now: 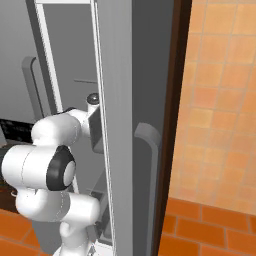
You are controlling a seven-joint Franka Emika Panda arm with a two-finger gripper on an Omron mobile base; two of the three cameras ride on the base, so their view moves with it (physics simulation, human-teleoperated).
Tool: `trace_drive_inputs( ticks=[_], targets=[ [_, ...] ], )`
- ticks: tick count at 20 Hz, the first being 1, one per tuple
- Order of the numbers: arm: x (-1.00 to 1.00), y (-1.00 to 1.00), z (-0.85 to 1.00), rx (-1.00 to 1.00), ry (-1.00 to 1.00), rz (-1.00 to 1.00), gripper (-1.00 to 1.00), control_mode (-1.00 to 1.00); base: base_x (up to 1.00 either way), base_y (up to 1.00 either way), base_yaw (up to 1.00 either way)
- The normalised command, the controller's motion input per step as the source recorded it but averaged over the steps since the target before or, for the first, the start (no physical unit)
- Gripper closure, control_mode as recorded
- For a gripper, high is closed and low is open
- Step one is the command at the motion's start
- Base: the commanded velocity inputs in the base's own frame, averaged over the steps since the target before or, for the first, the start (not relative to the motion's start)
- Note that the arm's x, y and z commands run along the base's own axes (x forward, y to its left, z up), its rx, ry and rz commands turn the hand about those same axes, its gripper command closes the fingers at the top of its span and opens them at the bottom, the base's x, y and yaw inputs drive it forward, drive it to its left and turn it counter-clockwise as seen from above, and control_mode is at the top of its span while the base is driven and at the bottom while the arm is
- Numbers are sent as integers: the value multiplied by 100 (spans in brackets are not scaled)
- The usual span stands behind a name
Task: Place one cucumber and one steak in each tupperware on the nearby counter, to pack two identical lunches.
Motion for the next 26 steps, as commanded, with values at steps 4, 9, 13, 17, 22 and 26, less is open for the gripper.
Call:
trace_drive_inputs(
  ticks=[4,9,13,17,22,26],
  targets=[
    [45,1,-36,0,0,0,-100,-100,0,0,0],
    [39,3,-29,-3,1,0,-100,-100,0,0,0],
    [46,0,-29,-5,0,0,-100,-100,0,0,0],
    [57,0,-33,-5,0,0,-100,-100,0,0,0],
    [18,-30,-39,-3,0,0,-100,-100,0,0,0],
    [0,-14,0,1,0,2,-100,-100,0,0,0]
  ],
)
